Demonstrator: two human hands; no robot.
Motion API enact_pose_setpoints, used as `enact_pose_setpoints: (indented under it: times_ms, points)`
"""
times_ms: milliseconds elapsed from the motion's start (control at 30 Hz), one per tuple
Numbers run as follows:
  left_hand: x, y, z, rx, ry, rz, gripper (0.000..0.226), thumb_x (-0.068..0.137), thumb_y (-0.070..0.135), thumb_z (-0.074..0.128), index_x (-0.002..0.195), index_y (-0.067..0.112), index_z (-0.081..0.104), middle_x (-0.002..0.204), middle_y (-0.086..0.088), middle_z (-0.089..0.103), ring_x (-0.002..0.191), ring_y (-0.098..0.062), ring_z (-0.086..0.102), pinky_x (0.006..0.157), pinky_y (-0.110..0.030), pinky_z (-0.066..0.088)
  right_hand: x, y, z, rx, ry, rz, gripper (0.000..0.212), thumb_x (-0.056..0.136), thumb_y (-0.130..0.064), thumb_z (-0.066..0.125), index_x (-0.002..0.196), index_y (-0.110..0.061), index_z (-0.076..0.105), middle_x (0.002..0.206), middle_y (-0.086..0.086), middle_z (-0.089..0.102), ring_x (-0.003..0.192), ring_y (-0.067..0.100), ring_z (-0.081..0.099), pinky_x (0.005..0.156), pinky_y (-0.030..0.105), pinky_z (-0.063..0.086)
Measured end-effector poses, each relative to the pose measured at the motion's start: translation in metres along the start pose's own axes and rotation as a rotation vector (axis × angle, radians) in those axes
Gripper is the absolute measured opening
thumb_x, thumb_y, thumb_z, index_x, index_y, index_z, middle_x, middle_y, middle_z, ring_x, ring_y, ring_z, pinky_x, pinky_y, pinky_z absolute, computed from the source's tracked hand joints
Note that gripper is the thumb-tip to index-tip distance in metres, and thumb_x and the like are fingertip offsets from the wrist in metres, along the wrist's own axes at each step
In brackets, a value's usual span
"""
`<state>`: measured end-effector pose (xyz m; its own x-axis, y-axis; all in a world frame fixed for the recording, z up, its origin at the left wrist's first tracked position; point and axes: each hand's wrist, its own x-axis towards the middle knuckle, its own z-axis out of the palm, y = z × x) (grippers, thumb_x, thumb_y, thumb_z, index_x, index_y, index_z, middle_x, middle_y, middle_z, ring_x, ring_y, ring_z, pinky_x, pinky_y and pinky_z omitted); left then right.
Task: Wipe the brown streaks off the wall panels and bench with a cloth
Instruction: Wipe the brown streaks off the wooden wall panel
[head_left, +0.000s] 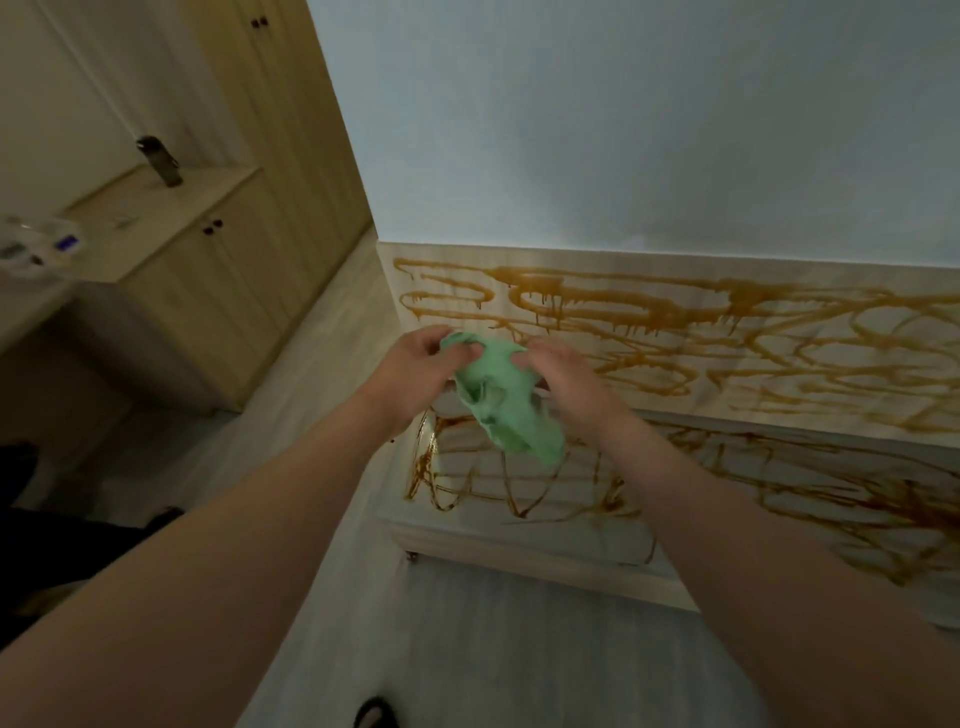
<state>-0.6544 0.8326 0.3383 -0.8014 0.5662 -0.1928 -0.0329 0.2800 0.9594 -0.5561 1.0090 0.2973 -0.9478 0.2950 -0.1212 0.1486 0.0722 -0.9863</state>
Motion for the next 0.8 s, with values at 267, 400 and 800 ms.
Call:
enact_pose_setpoints:
  times_ms: [267,400,800]
  points:
    - [0.081,-0.012,-0.084,-0.407,-0.198,-0.033,0.017,0.095,-0.007,0.048,0.107,0.000,0.058,0.119,-0.028,0.068,0.109,-0.037,0.069,0.094,-0.050,0.059,0.078,0.007,0.056,0.375,-0.098,0.223,0.050,0.077,-0.018,0.056,0.126,-0.008,0.057,0.117,0.013,0.063,0.101,0.026,0.063,0.084,0.039,0.056]
    - [0.130,-0.031,-0.129,-0.491,-0.351,-0.015,0.033,0.087,-0.017,0.043,0.078,0.015,0.045,0.115,-0.022,0.065,0.104,-0.033,0.067,0.083,-0.040,0.059,0.108,-0.001,0.091,0.180,0.058,0.219,0.035,0.091,-0.027,0.063,0.119,-0.007,0.071,0.119,0.014,0.073,0.114,0.032,0.068,0.106,0.049,0.053]
    - [0.206,-0.048,-0.178,0.146,-0.687,-0.216,0.077,0.082,0.046,0.081,0.149,0.028,0.046,0.133,0.002,0.062,0.115,-0.018,0.068,0.099,-0.039,0.056,0.154,-0.029,0.114,0.465,0.287,0.081,0.029,0.097,-0.007,0.040,0.078,-0.014,0.061,0.079,-0.002,0.065,0.080,0.017,0.059,0.081,0.036,0.048]
